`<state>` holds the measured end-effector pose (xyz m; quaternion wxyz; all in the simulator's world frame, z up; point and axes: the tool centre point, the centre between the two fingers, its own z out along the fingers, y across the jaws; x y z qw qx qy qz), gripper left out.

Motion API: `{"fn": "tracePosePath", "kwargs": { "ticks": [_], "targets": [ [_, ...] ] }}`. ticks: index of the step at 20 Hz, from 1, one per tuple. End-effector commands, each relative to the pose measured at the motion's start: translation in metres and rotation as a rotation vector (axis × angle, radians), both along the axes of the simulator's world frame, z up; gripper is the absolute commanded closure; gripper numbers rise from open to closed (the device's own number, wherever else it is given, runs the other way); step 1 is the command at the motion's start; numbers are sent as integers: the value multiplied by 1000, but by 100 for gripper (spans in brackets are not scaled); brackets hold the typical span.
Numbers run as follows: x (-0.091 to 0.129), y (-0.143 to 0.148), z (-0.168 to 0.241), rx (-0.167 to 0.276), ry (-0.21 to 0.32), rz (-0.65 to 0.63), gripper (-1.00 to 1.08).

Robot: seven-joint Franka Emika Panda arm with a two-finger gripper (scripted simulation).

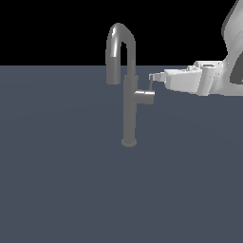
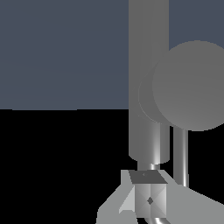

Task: Turn on the faucet by rotating a designated handle.

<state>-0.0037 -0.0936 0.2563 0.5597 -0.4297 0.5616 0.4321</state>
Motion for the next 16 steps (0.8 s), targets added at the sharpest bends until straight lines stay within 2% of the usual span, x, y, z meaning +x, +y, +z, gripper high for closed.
{"fn": "tracePosePath", "kwargs": {
  "ticks": [1, 3, 13, 15, 16],
  "targets": [
    [-7, 2, 3, 0, 0, 0, 108],
    [-4, 1, 1, -1, 1, -2, 108],
    [-37, 10, 2, 0, 0, 0, 108],
    [-29, 8, 4, -6, -9, -6, 108],
    [-33, 9, 2, -6, -8, -6, 108]
  ]
}}
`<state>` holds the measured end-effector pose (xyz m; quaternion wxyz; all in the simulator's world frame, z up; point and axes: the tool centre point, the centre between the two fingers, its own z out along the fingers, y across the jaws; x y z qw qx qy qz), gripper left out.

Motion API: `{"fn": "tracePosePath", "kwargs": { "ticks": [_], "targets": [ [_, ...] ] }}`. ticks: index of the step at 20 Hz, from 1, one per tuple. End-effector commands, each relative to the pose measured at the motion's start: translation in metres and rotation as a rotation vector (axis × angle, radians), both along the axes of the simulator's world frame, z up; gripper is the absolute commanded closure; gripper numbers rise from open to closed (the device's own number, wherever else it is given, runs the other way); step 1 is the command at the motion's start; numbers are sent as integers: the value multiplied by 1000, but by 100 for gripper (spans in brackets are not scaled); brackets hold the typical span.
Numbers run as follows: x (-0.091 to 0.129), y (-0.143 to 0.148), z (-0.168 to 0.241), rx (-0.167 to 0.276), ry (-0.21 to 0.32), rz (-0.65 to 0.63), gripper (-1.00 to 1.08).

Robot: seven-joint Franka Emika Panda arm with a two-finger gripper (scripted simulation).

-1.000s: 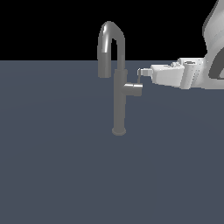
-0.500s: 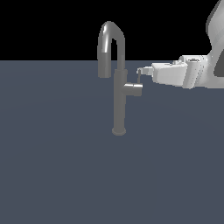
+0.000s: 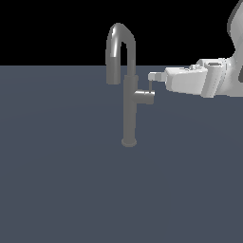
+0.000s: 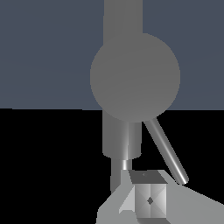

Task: Turn on the faucet by rotating a designated handle.

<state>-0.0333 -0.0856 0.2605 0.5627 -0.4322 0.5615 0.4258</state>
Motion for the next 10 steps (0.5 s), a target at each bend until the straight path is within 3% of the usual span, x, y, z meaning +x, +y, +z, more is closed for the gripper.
{"fn": "tracePosePath", "kwargs": {
  "ticks": [1, 8, 10],
  "targets": [
    [-7, 2, -4, 2, 4, 2, 108],
    [-34, 9, -18, 7, 10, 6, 108],
    [-26, 7, -9, 0, -9, 3, 108]
  ]
}}
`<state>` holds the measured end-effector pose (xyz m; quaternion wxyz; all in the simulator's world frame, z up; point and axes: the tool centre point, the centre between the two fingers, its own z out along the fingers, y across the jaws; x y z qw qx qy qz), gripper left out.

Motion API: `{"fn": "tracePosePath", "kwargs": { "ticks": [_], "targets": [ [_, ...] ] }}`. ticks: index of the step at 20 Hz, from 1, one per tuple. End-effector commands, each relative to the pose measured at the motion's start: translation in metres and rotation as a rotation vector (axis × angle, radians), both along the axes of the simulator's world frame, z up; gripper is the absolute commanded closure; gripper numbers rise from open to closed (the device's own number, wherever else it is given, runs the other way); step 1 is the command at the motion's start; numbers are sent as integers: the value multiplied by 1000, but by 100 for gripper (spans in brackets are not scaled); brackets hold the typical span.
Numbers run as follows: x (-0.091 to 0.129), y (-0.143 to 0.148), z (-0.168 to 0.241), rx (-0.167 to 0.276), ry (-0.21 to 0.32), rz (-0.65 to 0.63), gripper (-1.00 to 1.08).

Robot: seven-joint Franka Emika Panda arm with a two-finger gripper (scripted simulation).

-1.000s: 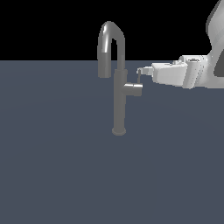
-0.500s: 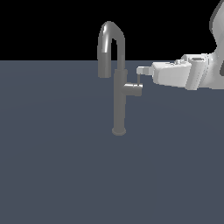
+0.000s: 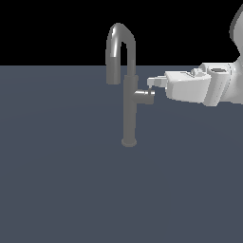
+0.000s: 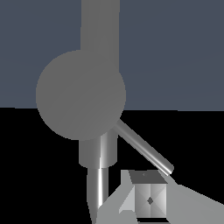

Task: Turn on the faucet by rotating a designated handle.

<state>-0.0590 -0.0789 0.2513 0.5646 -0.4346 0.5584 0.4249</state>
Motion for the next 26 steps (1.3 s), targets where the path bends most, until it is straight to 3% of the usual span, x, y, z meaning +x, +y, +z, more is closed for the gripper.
{"fn": "tracePosePath", "kwargs": {
  "ticks": [1, 7, 8, 9, 18, 19, 26],
  "targets": [
    [-3, 1, -5, 1, 2, 1, 108],
    [-24, 6, -36, 6, 18, 4, 108],
    [-24, 6, -36, 6, 18, 4, 108],
    [-14, 4, -18, 0, -16, 3, 108],
    [-25, 7, -67, 6, 17, 4, 108],
    [-17, 4, -45, 2, -23, 6, 108],
    [-12, 3, -80, 5, 4, 5, 108]
  ]
}}
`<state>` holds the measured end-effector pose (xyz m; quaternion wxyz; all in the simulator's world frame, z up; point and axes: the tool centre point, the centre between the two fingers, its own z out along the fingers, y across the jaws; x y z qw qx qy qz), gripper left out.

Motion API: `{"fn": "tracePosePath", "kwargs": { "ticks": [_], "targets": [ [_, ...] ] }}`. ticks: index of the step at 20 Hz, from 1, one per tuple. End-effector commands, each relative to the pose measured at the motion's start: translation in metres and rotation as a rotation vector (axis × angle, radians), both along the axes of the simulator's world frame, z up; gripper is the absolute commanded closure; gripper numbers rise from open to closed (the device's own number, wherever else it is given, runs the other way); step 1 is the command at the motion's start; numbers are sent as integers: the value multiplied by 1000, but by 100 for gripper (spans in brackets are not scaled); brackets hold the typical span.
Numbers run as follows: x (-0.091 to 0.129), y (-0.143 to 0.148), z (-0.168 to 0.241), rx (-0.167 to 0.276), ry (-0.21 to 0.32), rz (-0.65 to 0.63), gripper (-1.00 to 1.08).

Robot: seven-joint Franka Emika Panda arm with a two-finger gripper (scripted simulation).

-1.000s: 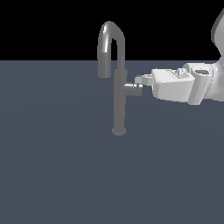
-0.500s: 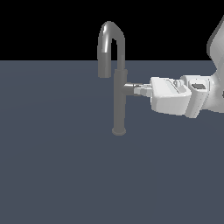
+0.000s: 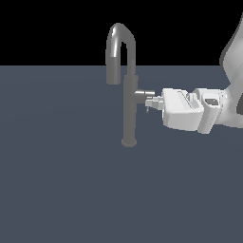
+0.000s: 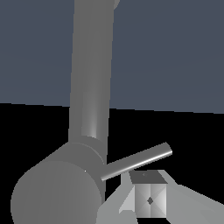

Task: Turn on the faucet by rotating a designated handle.

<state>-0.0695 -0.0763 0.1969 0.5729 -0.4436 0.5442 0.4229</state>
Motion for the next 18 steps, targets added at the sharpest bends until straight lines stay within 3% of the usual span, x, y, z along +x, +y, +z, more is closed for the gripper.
{"fn": "tracePosePath", "kwargs": {
  "ticks": [1, 4, 5, 18],
  "targets": [
    [-1, 1, -30, -1, 43, -8, 108],
    [0, 0, -40, -1, 51, -8, 108],
    [7, -2, -8, 0, -8, 0, 108],
    [25, -6, -57, 0, 50, -8, 108]
  ]
}}
